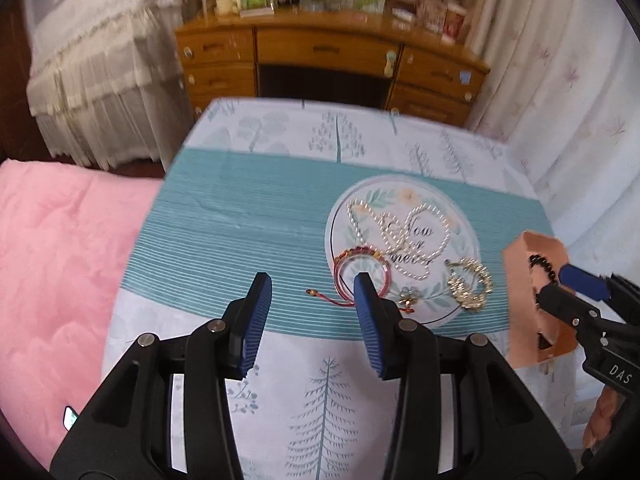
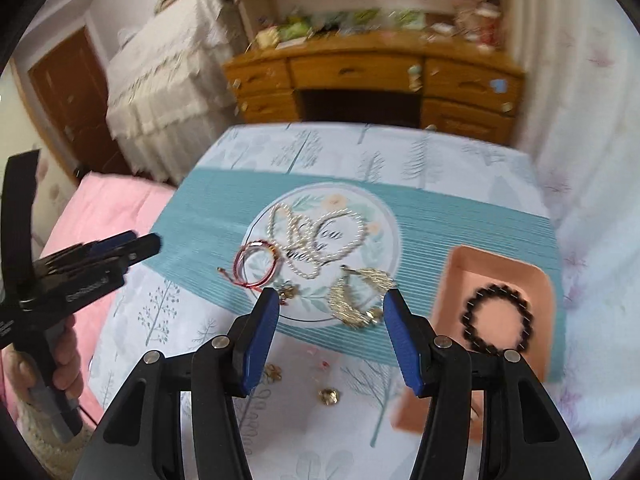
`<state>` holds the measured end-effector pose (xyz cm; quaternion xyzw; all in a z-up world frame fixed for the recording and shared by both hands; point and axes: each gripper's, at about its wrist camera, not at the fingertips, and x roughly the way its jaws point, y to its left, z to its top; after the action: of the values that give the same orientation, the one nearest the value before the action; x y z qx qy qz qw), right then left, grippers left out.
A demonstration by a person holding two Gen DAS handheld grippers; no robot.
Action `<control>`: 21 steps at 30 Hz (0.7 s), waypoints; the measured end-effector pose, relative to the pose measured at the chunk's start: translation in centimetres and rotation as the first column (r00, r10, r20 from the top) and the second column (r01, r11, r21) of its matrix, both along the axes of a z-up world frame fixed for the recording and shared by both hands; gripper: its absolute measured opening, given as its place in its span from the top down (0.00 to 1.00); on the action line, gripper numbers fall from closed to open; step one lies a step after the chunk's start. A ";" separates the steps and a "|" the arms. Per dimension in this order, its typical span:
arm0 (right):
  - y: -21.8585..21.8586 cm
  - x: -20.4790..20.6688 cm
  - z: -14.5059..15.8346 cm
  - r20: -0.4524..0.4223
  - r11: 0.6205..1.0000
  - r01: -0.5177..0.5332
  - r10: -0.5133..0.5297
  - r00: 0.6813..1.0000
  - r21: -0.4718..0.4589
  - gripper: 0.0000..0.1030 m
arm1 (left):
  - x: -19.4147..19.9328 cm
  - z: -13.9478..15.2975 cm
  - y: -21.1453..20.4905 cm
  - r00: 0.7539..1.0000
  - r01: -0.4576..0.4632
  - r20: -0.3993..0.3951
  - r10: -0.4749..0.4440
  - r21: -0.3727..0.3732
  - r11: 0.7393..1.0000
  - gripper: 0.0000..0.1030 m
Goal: Organize jewelry
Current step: 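Withdraw both open tools from the tray toward the remaining jewelry, then grasp red string bracelet with left tool while right tool grasps gold leaf hair clip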
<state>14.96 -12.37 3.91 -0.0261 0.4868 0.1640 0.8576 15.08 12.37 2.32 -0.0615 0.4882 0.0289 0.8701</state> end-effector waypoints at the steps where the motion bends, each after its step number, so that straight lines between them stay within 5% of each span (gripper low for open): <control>1: 0.5 0.9 -0.5 -0.020 1.000 -0.012 0.012 1.000 -0.010 0.47 | 0.8 -1.0 -0.3 1.000 0.001 -0.026 -0.001 0.000 1.000 0.62; 10: 2.2 5.8 -7.8 -0.202 0.995 -0.075 0.061 0.977 -0.060 0.47 | 5.6 -8.3 -1.6 0.983 0.002 -0.182 0.000 0.008 1.000 0.62; 21: 3.2 6.9 -12.1 -0.270 0.987 -0.128 0.098 0.958 -0.097 0.50 | 8.9 -11.4 -2.5 0.972 0.011 -0.235 -0.011 -0.004 1.000 0.62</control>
<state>21.87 -9.19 -8.18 -0.0808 0.6029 0.1868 0.7714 23.94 9.86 -9.12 -0.0561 0.5881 0.0305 0.8063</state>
